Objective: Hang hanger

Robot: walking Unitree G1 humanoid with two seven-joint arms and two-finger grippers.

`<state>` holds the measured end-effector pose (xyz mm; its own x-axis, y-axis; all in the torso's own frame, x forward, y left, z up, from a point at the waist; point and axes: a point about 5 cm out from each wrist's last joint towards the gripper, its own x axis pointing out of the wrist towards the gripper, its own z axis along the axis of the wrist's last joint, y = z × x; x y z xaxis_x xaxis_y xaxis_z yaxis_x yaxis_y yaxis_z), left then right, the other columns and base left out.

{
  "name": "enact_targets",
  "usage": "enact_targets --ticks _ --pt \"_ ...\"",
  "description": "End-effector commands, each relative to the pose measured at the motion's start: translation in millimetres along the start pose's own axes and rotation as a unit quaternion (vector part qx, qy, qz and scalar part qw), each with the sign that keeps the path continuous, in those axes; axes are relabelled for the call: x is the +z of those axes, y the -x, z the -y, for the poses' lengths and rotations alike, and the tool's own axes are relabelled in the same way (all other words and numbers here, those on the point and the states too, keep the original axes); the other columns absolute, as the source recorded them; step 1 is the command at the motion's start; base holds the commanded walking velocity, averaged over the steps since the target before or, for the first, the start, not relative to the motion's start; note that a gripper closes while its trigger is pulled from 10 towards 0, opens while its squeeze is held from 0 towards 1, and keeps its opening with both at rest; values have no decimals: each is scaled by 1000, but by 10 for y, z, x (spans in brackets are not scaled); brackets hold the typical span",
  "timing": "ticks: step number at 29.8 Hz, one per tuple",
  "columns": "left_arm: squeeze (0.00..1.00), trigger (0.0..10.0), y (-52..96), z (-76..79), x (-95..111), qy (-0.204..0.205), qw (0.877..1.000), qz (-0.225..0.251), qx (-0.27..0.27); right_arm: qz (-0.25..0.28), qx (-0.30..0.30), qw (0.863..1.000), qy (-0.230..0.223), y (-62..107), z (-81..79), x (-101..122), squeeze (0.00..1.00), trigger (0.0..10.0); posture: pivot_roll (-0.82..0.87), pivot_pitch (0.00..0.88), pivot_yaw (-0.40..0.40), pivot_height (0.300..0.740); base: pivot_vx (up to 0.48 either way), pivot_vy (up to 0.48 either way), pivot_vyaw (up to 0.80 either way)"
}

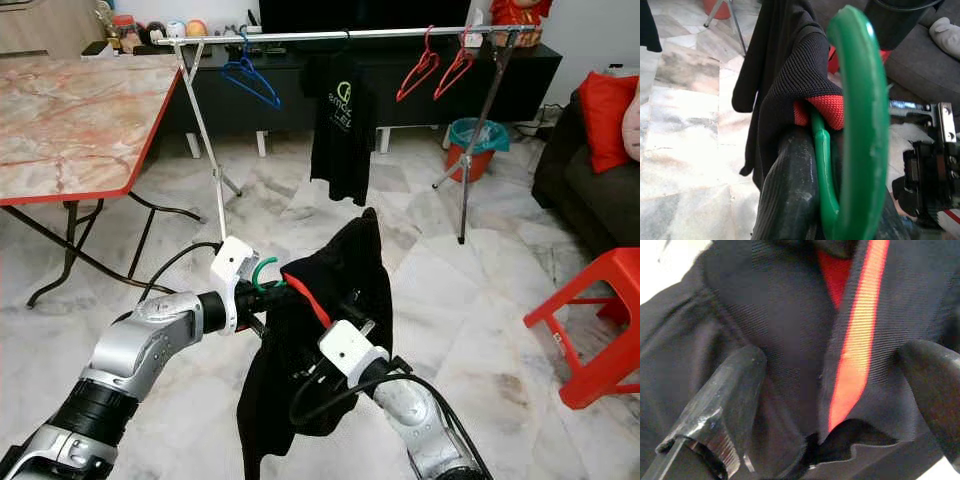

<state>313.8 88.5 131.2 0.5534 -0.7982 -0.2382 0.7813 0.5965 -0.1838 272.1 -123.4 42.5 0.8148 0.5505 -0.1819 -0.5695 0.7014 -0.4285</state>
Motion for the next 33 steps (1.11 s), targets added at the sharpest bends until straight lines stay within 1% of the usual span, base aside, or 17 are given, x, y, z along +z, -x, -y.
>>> enact_targets --ticks 1,9,17,20,24,33 --pt "0 10000 4 65 128 -20 999 27 -20 1 -34 999 14 -20 97 21 0 10000 -4 0 15 740 0 0 0" --pt "0 10000 -4 74 121 -21 999 25 -22 1 -67 997 31 -35 199 25 0 10000 -3 0 14 740 0 0 0" --pt "0 10000 -12 90 106 -21 999 23 -25 -13 -63 997 33 -51 159 -11 0 10000 -1 0 15 740 0 0 0" --pt "0 10000 -13 97 108 -22 999 23 -28 -24 -72 996 40 -59 158 -43 0 10000 -2 0 15 740 0 0 0" --pt "0 10000 -16 103 116 -23 999 24 -30 -65 -72 994 52 -74 157 -133 0 10000 5 0 13 740 0 0 0" --pt "0 10000 -5 108 108 -23 999 25 -33 -58 -83 994 50 -85 156 -137 0 10000 6 0 13 740 0 0 0"
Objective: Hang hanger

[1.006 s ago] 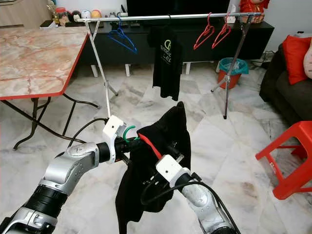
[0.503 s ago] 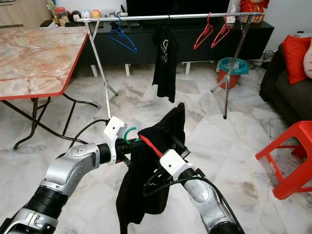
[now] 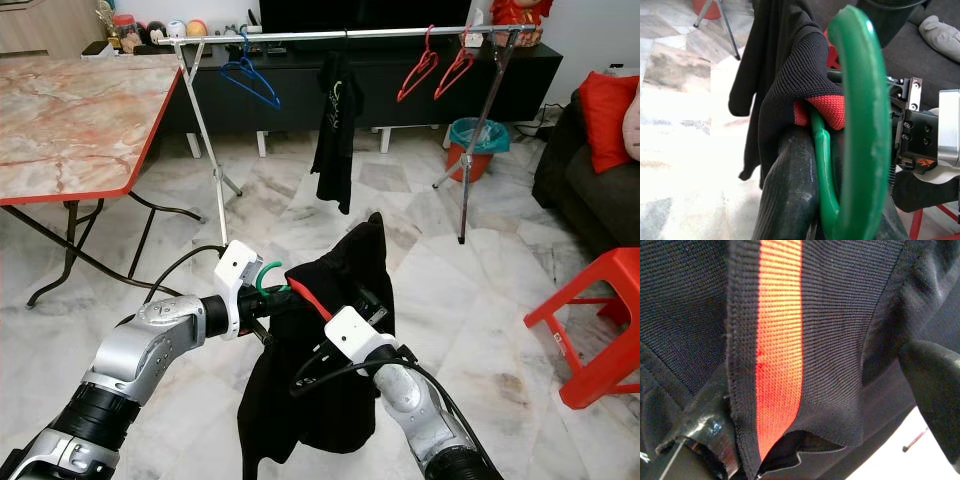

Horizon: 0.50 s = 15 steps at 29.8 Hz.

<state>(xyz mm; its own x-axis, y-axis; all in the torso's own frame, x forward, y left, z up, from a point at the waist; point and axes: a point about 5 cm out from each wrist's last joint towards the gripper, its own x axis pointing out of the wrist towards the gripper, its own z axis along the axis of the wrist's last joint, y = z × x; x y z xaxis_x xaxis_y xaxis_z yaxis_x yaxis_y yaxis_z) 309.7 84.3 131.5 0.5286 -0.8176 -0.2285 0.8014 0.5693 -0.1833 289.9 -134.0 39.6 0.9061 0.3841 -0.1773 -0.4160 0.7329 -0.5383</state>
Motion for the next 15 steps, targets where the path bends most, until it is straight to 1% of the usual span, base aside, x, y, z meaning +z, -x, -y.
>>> enact_targets --ticks 1,2,3,7,15 --pt "0 10000 1 49 112 -19 999 22 -16 -14 -1 1000 3 1 -8 -48 0 1765 4 0 14 740 0 0 0" --pt "0 10000 1 49 112 -19 999 22 -17 -15 -2 1000 3 0 -8 -50 0 1765 4 0 14 740 0 0 0" --pt "0 10000 -1 50 111 -19 999 22 -17 -14 2 1000 6 -4 -10 -49 0 0 3 0 14 740 0 0 0" --pt "0 10000 -1 51 108 -18 999 22 -17 -23 -4 1000 9 -7 -1 -66 0 0 4 0 15 740 0 0 0" --pt "0 10000 3 47 92 -17 1000 19 -15 -18 -1 1000 6 -17 -10 -54 0 0 6 0 15 740 0 0 0"
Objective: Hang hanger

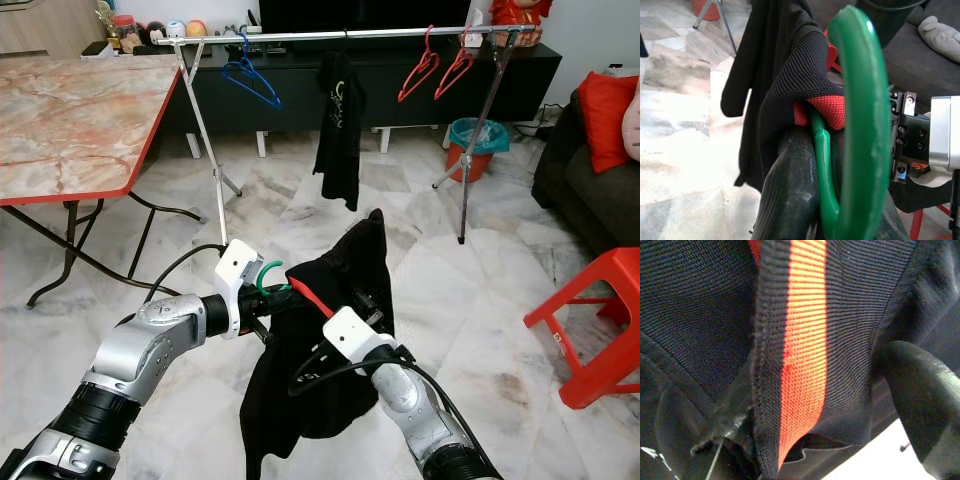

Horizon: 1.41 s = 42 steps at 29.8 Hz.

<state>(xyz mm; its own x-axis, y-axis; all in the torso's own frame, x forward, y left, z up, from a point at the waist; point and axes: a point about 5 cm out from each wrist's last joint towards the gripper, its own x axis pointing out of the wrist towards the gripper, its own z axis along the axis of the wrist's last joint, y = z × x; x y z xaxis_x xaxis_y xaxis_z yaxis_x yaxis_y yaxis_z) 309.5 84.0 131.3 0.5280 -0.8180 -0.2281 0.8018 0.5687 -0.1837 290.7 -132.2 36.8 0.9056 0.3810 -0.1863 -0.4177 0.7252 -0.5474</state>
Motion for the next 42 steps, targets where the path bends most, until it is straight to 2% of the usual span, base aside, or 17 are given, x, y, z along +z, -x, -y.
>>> enact_targets --ticks 1,10,17,19,20,22,23,24,28,31,34,36,37,40,42 --pt "0 10000 5 44 93 -17 1000 19 -14 -13 -2 1000 0 0 15 -41 0 0 6 0 15 740 0 0 0" --pt "0 10000 33 14 64 -27 1000 6 -10 -18 -3 1000 1 -2 14 -65 0 0 3 0 16 740 0 0 0" --pt "0 10000 139 -53 14 -39 999 -12 -3 -21 -4 1000 1 1 18 -78 0 0 2 0 17 740 0 0 0" --pt "0 10000 208 -100 -75 -68 997 -48 0 -22 -2 1000 4 -2 25 -80 0 0 4 0 15 740 0 0 0" --pt "0 10000 208 -100 -75 -68 997 -48 0 -22 -2 1000 4 -2 25 -80 0 0 4 0 15 740 0 0 0" --pt "0 10000 273 -124 -170 -104 990 -91 -6 -21 0 1000 5 -4 26 -81 0 0 5 0 14 740 0 0 0" --pt "0 10000 273 -124 -170 -104 990 -91 -6 -21 0 1000 5 -4 26 -81 0 0 5 0 14 740 0 0 0" --pt "0 10000 312 -142 -246 -125 985 -121 -9 -21 1 1000 6 -9 28 -80 0 0 5 0 14 740 0 0 0" --pt "0 10000 377 -174 -322 -136 980 -147 -15 -20 3 1000 7 -21 28 -73 0 0 4 0 15 740 0 0 0" --pt "0 10000 404 -203 -295 -140 979 -145 -12 -19 4 1000 8 -27 27 -68 0 0 4 0 15 740 0 0 0" --pt "0 10000 484 -222 -328 -188 965 -181 -33 -19 6 1000 10 -38 32 -63 0 0 6 0 12 740 0 0 0" --pt "0 10000 572 -227 -421 -235 942 -230 -61 -20 11 1000 13 -47 35 -61 0 0 4 0 12 740 0 0 0" --pt "0 10000 641 -217 -464 -263 927 -255 -87 -20 15 1000 17 -53 39 -58 0 0 4 0 12 740 0 0 0" --pt "0 10000 726 -215 -468 -278 913 -276 -112 -21 15 999 18 -58 65 -62 0 0 4 0 12 740 0 0 0" --pt "0 10000 843 -255 -510 -309 887 -320 -127 -23 16 999 21 -65 99 -65 0 0 7 0 14 740 0 0 0"
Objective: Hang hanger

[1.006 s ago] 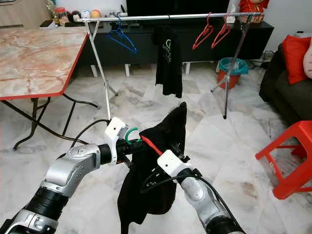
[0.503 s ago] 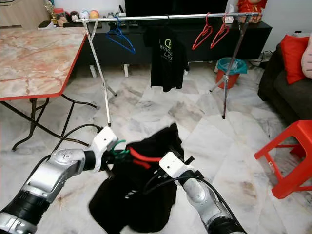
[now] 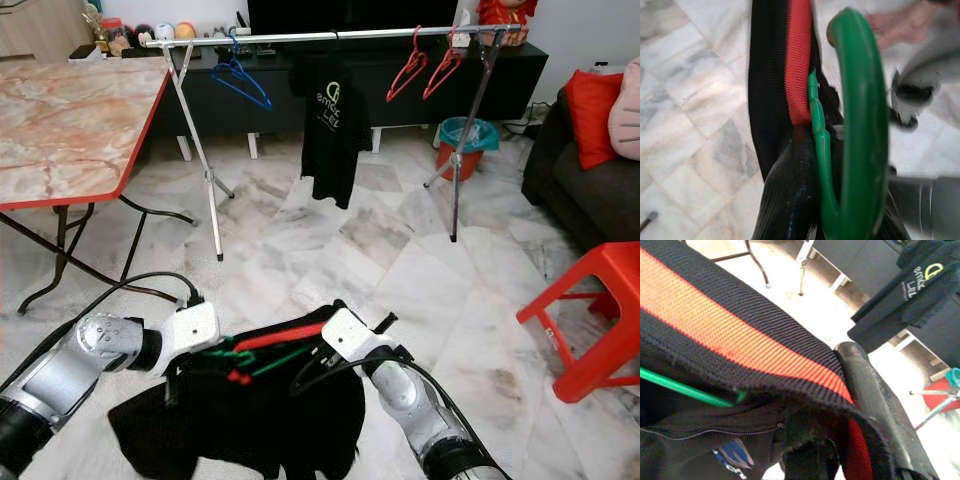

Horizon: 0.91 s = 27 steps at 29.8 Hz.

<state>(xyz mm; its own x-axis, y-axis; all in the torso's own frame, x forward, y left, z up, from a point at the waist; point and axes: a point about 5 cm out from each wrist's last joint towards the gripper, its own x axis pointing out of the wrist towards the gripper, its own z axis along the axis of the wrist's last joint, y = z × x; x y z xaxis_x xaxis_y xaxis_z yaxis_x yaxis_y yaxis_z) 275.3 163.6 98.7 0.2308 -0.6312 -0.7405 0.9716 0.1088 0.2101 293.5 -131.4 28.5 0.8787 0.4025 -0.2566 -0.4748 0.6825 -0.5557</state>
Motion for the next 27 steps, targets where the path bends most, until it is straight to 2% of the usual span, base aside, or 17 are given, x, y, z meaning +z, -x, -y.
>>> enact_targets --ticks 1,6,9,12,14,17,19,21,22,23,24,27 --pt "0 10000 96 54 -153 -44 996 -66 -30 -3 -15 1000 8 -21 154 2 0 0 7 0 14 740 0 0 0" --pt "0 10000 128 62 -208 -61 995 -72 -32 -1 -1 1000 11 -53 141 35 0 0 11 0 11 740 0 0 0" --pt "0 10000 249 116 -302 -79 991 -85 -64 0 17 1000 9 -69 115 52 0 0 18 0 10 740 0 0 0" --pt "0 10000 345 118 -347 -76 991 -88 -70 -4 37 999 12 -77 86 50 0 0 20 0 10 740 0 0 0" --pt "0 10000 429 49 -367 -69 993 -85 -50 -11 56 998 11 -74 33 34 0 0 27 0 9 740 0 0 0" --pt "0 10000 489 31 -371 -62 994 -75 -48 -18 68 997 11 -69 -6 16 0 0 28 0 8 740 0 0 0" --pt "0 10000 612 -12 -345 -55 997 -44 -39 -31 97 995 12 -52 -84 -26 0 0 35 0 6 740 0 0 0" --pt "0 10000 633 -24 -342 -54 997 -38 -35 -34 104 994 14 -50 -99 -33 0 0 35 0 6 740 0 0 0" --pt "0 10000 633 -24 -342 -54 997 -38 -35 -34 104 994 14 -50 -99 -33 0 0 35 0 6 740 0 0 0" --pt "0 10000 670 -73 -357 -51 998 -35 -17 -39 108 993 7 -50 -105 -44 0 0 36 0 7 740 0 0 0" --pt "0 10000 735 -140 -373 -50 998 -21 12 -57 91 994 -12 -49 -42 -89 0 0 37 0 4 740 0 0 0" --pt "0 10000 752 -155 -376 -50 998 -15 20 -62 85 994 -18 -48 -18 -103 0 0 37 0 4 740 0 0 0"
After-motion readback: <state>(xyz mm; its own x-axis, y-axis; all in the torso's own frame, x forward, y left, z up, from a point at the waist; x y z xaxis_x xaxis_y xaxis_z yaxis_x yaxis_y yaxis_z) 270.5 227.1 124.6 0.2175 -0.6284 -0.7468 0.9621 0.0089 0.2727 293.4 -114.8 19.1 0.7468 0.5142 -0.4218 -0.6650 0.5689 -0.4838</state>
